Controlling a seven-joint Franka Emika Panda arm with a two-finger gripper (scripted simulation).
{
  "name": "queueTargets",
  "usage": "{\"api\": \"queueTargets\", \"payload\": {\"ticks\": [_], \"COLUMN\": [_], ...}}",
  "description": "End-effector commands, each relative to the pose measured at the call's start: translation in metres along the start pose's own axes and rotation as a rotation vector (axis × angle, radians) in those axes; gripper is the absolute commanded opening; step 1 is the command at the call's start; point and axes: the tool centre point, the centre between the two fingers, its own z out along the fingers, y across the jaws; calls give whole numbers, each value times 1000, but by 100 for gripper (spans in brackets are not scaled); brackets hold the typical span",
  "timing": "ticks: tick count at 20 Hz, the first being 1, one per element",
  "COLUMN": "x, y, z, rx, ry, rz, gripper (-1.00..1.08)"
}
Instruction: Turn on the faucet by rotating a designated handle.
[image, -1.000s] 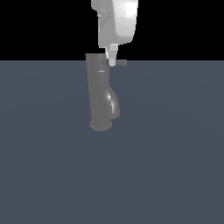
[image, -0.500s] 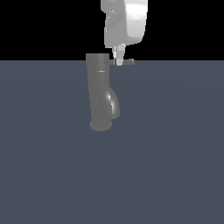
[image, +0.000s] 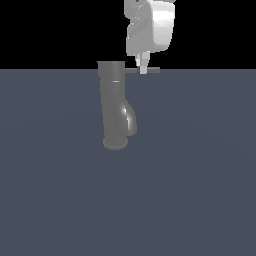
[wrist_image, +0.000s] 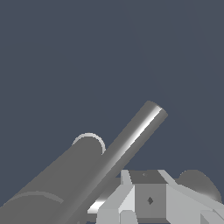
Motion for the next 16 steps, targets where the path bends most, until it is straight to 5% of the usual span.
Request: {"api": "queueTargets", "payload": {"ticks": [1, 16], "x": [11, 47], "y": [-6, -36], "z": [0, 0], "rx": [4, 4], "ry": [2, 2], "rz": [9, 22], "gripper": [-100, -100]}}
